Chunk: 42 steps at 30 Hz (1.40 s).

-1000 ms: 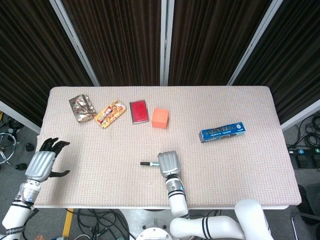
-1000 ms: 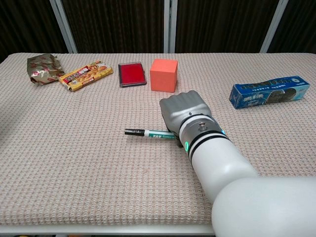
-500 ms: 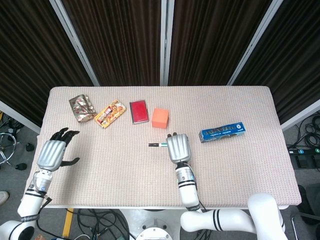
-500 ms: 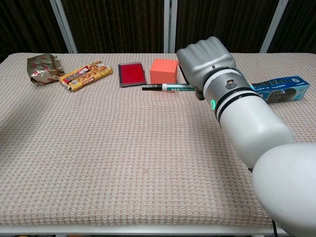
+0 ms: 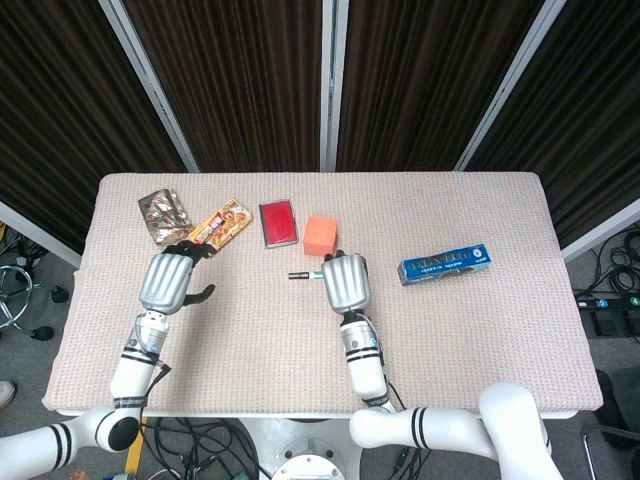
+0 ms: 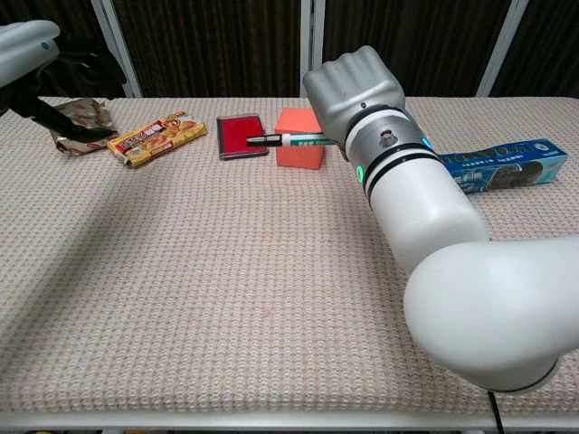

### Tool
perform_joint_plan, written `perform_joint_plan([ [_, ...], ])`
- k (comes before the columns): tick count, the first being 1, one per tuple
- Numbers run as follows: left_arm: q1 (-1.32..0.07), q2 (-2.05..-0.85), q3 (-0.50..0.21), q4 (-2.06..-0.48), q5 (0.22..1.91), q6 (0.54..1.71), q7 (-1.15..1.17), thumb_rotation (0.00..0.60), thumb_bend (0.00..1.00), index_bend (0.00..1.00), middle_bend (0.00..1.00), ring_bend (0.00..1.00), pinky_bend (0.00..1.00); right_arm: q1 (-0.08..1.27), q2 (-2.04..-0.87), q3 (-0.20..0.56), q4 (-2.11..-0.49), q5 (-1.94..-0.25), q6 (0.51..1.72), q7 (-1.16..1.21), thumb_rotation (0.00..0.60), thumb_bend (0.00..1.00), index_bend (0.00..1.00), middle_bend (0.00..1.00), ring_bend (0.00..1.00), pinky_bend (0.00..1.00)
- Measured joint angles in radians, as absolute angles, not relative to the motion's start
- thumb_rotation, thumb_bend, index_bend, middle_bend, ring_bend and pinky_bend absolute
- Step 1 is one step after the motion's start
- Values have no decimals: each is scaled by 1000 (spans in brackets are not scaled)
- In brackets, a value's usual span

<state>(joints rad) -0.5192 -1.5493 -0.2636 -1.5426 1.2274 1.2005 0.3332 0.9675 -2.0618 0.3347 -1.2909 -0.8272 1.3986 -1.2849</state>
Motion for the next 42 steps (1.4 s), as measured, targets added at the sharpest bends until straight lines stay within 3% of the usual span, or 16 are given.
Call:
perform_joint_plan([
  [11, -600, -1688, -298, -1444, 1138, 1183, 403, 600, 224, 355, 408, 300, 390, 994, -2126, 379, -1186, -887, 1358, -1155, 600, 274, 632, 633, 801, 892],
  [24, -653, -1755, -323, -1361, 1092, 1171, 396, 600, 245, 394, 448, 344, 435, 1040, -2179, 423, -1105, -907, 1307, -1125, 600, 276, 632, 634, 801, 892],
  [42, -713, -1777, -360, -1465, 934, 1185, 582, 600, 254, 444, 494, 412, 494, 1101, -2230, 468, -1002, -924, 1276, -1136, 600, 279, 632, 634, 801, 892],
])
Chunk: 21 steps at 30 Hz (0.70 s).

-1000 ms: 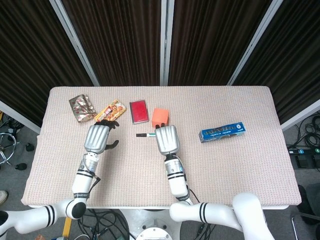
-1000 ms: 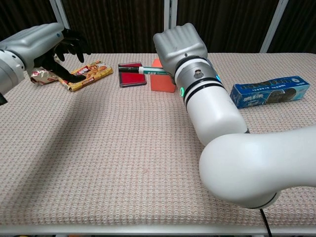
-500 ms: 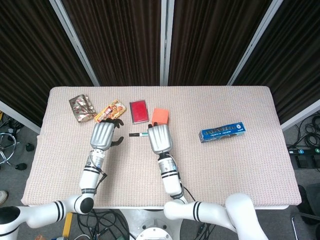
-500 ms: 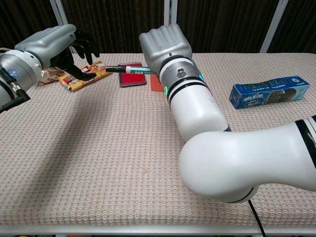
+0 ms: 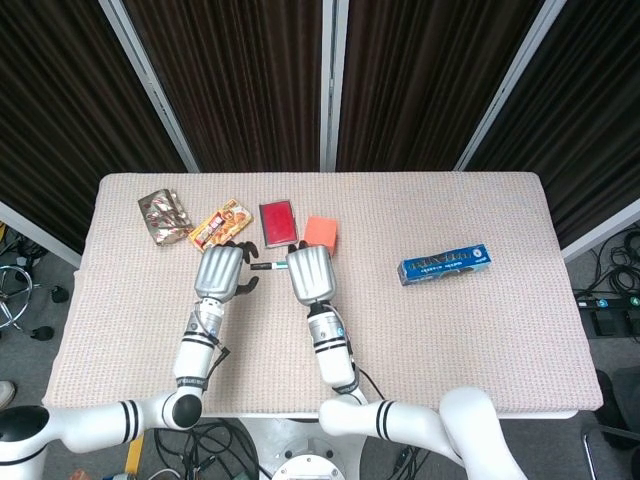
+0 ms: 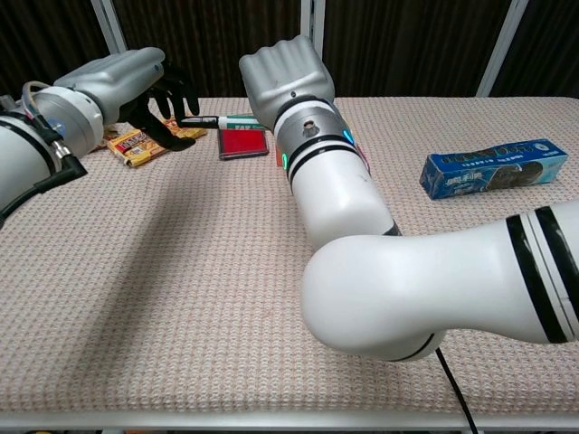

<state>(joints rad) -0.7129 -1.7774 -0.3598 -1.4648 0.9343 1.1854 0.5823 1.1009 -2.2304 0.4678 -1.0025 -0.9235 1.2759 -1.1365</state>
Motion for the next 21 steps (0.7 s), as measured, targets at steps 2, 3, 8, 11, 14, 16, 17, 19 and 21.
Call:
perform_joint_plan([
  [2, -719, -1775, -364, -1474, 926, 1192, 594, 600, 255, 449, 498, 419, 501, 1105, -2235, 471, -994, -923, 1271, -1138, 600, 279, 632, 634, 801, 892],
  [3, -722, -1773, -366, -1477, 922, 1195, 599, 600, 255, 451, 499, 422, 503, 1106, -2236, 472, -992, -923, 1269, -1139, 600, 279, 632, 634, 801, 892],
  [8, -731, -1770, -368, -1487, 901, 1204, 613, 600, 259, 472, 520, 444, 525, 1109, -2243, 477, -976, -918, 1255, -1134, 600, 279, 632, 634, 801, 892],
  [11, -735, -1773, -365, -1482, 891, 1203, 610, 600, 260, 483, 530, 454, 536, 1110, -2246, 481, -972, -917, 1250, -1130, 600, 279, 632, 634, 801, 892],
  [14, -739, -1775, -363, -1473, 883, 1200, 604, 600, 262, 484, 531, 456, 539, 1110, -2244, 486, -973, -916, 1250, -1127, 600, 279, 632, 634, 801, 892],
  [16, -740, -1776, -361, -1467, 883, 1201, 601, 600, 263, 484, 531, 456, 539, 1110, -2241, 491, -975, -915, 1251, -1126, 600, 280, 632, 633, 801, 892],
  [17, -742, -1777, -359, -1463, 883, 1201, 599, 600, 263, 483, 531, 456, 539, 1109, -2239, 492, -977, -914, 1250, -1126, 600, 280, 632, 633, 801, 892],
  [19, -744, -1777, -358, -1459, 880, 1199, 595, 600, 262, 484, 532, 457, 539, 1107, -2238, 491, -979, -912, 1249, -1126, 600, 280, 632, 634, 801, 892],
  [21, -746, -1778, -358, -1456, 876, 1199, 591, 600, 268, 491, 537, 462, 543, 1105, -2238, 489, -980, -912, 1248, -1127, 600, 280, 632, 633, 801, 892],
])
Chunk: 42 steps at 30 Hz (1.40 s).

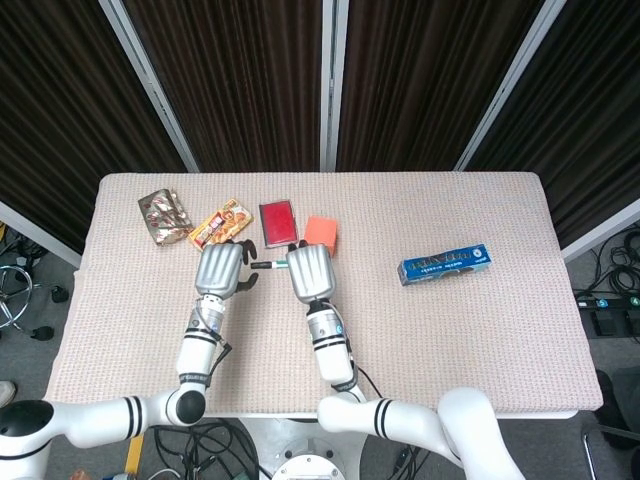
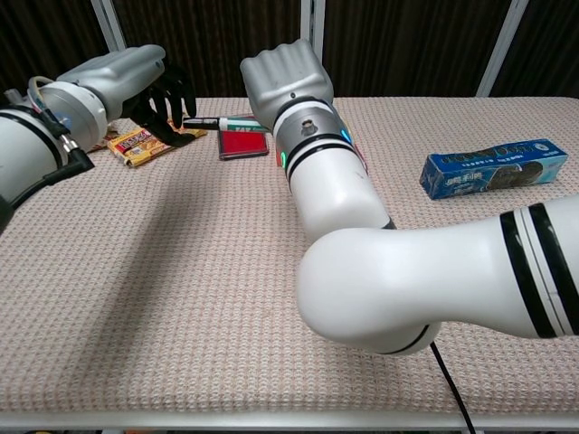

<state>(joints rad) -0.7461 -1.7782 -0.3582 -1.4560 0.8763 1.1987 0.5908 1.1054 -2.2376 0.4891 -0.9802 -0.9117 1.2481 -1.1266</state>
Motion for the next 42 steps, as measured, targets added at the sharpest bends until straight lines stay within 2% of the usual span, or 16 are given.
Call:
perform_joint_plan([
  [15, -752, -1777, -355, -1457, 866, 1190, 553, 600, 379, 588, 624, 551, 618, 1102, -2235, 485, -996, -915, 1241, -1112, 600, 280, 632, 634, 801, 892],
  [22, -751, -1764, -358, -1465, 856, 1179, 526, 600, 484, 651, 684, 597, 651, 1087, -2222, 475, -1009, -919, 1250, -1113, 600, 280, 632, 635, 801, 892],
  [30, -723, -1715, -350, -1491, 844, 1175, 492, 600, 489, 666, 701, 616, 670, 1038, -2182, 448, -1057, -922, 1276, -1117, 600, 282, 633, 636, 801, 892],
  [33, -700, -1692, -339, -1506, 845, 1170, 458, 600, 487, 666, 702, 616, 670, 1007, -2160, 427, -1101, -931, 1299, -1114, 600, 282, 634, 638, 801, 892],
  [42, -629, -1681, -234, -1478, 873, 1119, 355, 600, 471, 650, 688, 603, 663, 855, -2094, 277, -1220, -930, 1341, -1118, 600, 271, 635, 639, 801, 892],
])
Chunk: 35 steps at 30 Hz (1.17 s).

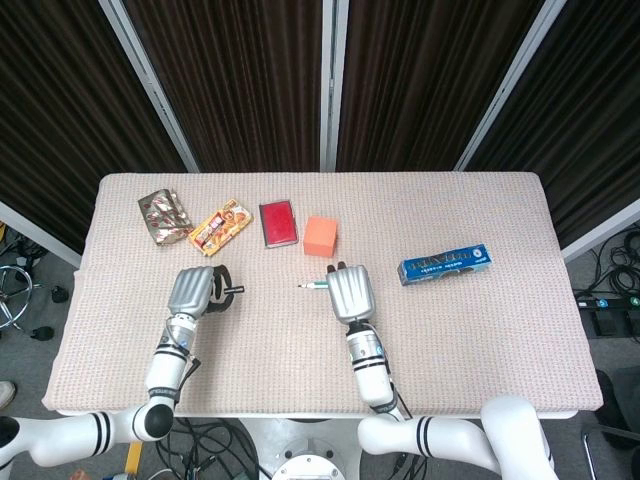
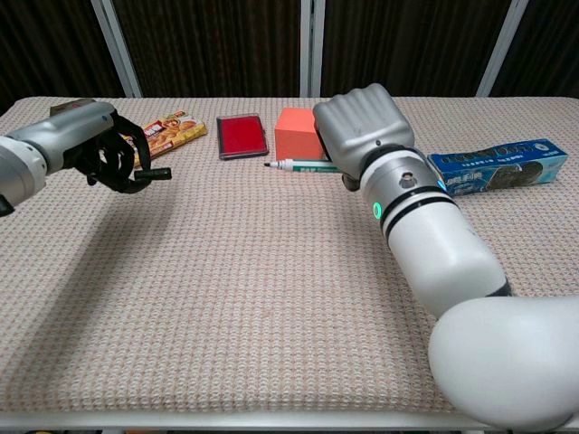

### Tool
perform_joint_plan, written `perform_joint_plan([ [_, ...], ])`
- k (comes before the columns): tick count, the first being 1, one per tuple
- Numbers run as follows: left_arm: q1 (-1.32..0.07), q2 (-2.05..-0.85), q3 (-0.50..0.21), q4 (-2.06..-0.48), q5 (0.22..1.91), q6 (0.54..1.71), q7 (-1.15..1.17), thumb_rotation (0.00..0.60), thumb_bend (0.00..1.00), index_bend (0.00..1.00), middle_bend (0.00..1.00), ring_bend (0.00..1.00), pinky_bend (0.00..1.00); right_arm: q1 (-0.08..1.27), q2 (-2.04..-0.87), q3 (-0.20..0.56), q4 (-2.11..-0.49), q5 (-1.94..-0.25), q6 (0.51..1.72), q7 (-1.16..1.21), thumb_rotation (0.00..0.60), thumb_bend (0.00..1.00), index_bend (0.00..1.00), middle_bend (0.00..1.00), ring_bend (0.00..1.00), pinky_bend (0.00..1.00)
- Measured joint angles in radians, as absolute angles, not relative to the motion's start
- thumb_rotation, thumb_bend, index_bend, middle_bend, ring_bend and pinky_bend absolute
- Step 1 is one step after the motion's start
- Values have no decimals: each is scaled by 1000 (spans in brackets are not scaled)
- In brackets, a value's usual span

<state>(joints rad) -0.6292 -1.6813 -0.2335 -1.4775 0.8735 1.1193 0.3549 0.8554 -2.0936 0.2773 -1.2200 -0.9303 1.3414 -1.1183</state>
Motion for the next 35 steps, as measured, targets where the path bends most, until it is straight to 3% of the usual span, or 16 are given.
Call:
perform_joint_plan([
  [3, -625, -1698, -220, -1451, 887, 1098, 336, 600, 380, 570, 596, 508, 585, 847, -2095, 270, -1212, -920, 1317, -1115, 600, 178, 617, 616, 798, 892],
  [6, -623, -1697, -217, -1445, 900, 1078, 310, 600, 232, 413, 441, 386, 474, 846, -2093, 273, -1209, -906, 1287, -1115, 600, 20, 432, 520, 778, 892],
  [7, -622, -1695, -217, -1444, 908, 1075, 299, 600, 201, 367, 399, 357, 444, 845, -2091, 277, -1213, -895, 1280, -1120, 600, 3, 352, 471, 769, 892],
  [10, -617, -1691, -221, -1437, 945, 1085, 268, 600, 155, 318, 348, 313, 385, 843, -2079, 288, -1239, -882, 1278, -1131, 600, 0, 241, 390, 732, 891],
  [15, -602, -1664, -236, -1449, 975, 1136, 262, 600, 145, 314, 347, 310, 341, 824, -2041, 294, -1313, -881, 1307, -1143, 600, 0, 185, 350, 712, 887],
  [20, -566, -1621, -232, -1485, 1027, 1225, 269, 600, 136, 300, 298, 225, 219, 758, -1949, 267, -1473, -947, 1407, -1103, 600, 0, 233, 357, 660, 857],
  [22, -542, -1598, -214, -1491, 1080, 1284, 274, 600, 123, 278, 251, 163, 159, 705, -1878, 230, -1565, -1016, 1477, -1060, 600, 0, 243, 351, 528, 738],
  [25, -486, -1548, -155, -1491, 1199, 1382, 275, 600, 118, 248, 207, 120, 135, 602, -1744, 147, -1687, -1118, 1583, -978, 600, 0, 197, 260, 223, 393],
  [27, -438, -1503, -89, -1486, 1282, 1426, 263, 600, 108, 232, 204, 119, 135, 526, -1659, 88, -1735, -1163, 1643, -922, 600, 0, 149, 197, 112, 267],
  [31, -327, -1440, 34, -1468, 1364, 1491, 231, 600, 92, 228, 204, 119, 132, 341, -1541, -46, -1781, -1231, 1762, -765, 600, 0, 77, 125, 13, 149],
  [35, -220, -1415, 76, -1454, 1377, 1555, 180, 600, 90, 228, 204, 119, 128, 222, -1509, -124, -1746, -1250, 1798, -625, 600, 0, 54, 91, 0, 98],
])
